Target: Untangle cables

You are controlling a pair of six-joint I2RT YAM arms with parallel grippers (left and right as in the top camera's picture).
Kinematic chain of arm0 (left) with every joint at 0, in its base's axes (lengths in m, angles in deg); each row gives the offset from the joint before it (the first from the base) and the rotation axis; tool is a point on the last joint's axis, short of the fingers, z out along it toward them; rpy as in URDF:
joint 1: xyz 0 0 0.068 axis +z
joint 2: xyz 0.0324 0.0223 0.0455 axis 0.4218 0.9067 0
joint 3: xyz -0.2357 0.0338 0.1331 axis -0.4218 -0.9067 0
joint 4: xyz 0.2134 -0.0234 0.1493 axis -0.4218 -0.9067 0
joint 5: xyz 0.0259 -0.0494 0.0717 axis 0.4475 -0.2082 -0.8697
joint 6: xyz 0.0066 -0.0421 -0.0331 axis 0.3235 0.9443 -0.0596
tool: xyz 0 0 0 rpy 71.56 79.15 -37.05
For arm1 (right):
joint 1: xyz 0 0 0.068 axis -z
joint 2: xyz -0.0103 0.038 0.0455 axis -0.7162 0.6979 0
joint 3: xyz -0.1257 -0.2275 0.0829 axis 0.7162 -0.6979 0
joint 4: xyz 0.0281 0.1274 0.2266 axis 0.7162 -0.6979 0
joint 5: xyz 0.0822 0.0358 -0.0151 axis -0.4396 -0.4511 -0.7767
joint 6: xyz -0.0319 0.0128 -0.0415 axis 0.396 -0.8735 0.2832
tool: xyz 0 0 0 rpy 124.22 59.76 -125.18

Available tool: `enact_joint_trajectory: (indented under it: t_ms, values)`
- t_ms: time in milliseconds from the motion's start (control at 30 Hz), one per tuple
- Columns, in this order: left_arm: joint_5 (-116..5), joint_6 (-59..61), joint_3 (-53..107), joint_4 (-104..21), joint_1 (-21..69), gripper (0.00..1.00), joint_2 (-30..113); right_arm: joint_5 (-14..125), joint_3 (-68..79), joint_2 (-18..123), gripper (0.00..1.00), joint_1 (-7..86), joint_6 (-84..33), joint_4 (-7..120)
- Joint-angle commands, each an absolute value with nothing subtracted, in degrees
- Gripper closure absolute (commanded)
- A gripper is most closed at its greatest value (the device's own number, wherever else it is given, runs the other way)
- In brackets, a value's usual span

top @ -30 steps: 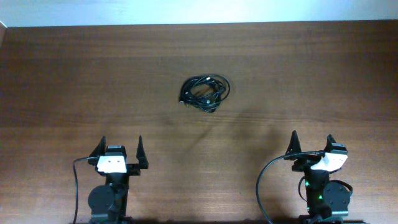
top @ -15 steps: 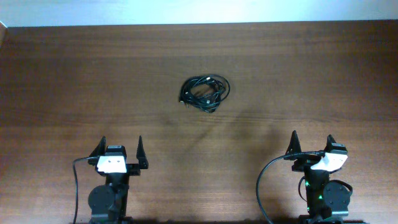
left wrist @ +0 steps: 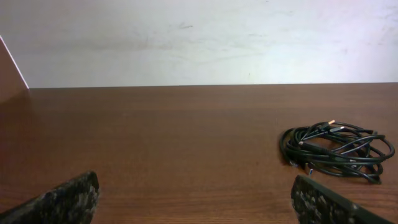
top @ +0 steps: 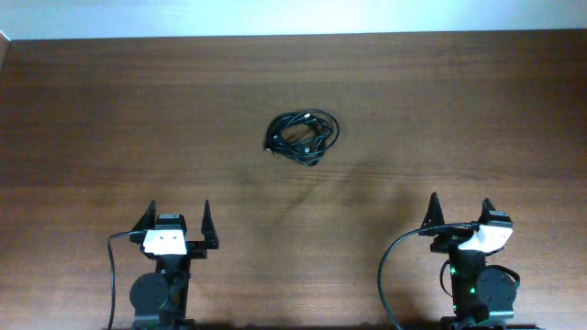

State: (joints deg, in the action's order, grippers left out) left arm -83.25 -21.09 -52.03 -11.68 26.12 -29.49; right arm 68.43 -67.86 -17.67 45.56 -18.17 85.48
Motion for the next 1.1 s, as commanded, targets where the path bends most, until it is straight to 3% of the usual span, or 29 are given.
enact_joint_trajectory:
  t_ms: [0, 233, 333, 367, 467, 633, 767, 867, 1000, 1067]
  values:
    - [-82.84, -21.98, -52.27, -11.88, 26.47, 0.01, -29.92, 69.78, -68.14, -18.08, 0.01, 45.82, -18.65, 85.09]
    - [-83.43, -22.01, -52.27, -10.81, 26.51, 0.01, -29.92, 57.28, -68.14, -17.56, 0.01, 45.77, -21.25, 88.41]
    - [-77.18, -21.98, -52.16, -11.64, 26.51, 0.01, -29.47, 55.57, -68.14, -17.56, 0.01, 45.77, -23.26, 90.13]
    - [-70.31, -20.8, -50.54, -12.8, 26.51, 0.01, -27.43, 48.89, -67.86, -17.56, 0.01, 45.75, -22.43, 90.59]
    - [-67.65, -19.34, -45.71, -14.3, 26.45, 0.01, -22.19, 44.49, -63.86, -17.54, 0.01, 45.75, -22.26, 83.64]
    - [-61.46, -19.36, -22.52, -21.95, 26.45, 0.01, -2.95, 47.64, -42.85, -12.9, 0.01, 45.75, -13.38, 64.15]
    - [-56.72, -26.05, 4.71, -40.4, 24.78, 0.01, 14.62, 47.55, -23.12, 5.02, 0.01, 45.75, -14.5, 51.45]
    - [-59.08, -29.09, 26.46, -57.71, 19.58, 0.01, 27.91, 45.65, -3.55, 24.71, 0.01, 45.75, -15.11, 33.48]
    - [-62.73, -29.07, 46.44, -72.77, 15.3, 0.01, 41.11, 30.18, 16.01, 40.45, 0.01, 45.75, -15.04, 24.76]
    - [-58.88, -28.85, 50.13, -74.04, 14.82, 0.01, 44.41, 22.55, 21.49, 44.47, 0.01, 45.75, -9.91, 25.15]
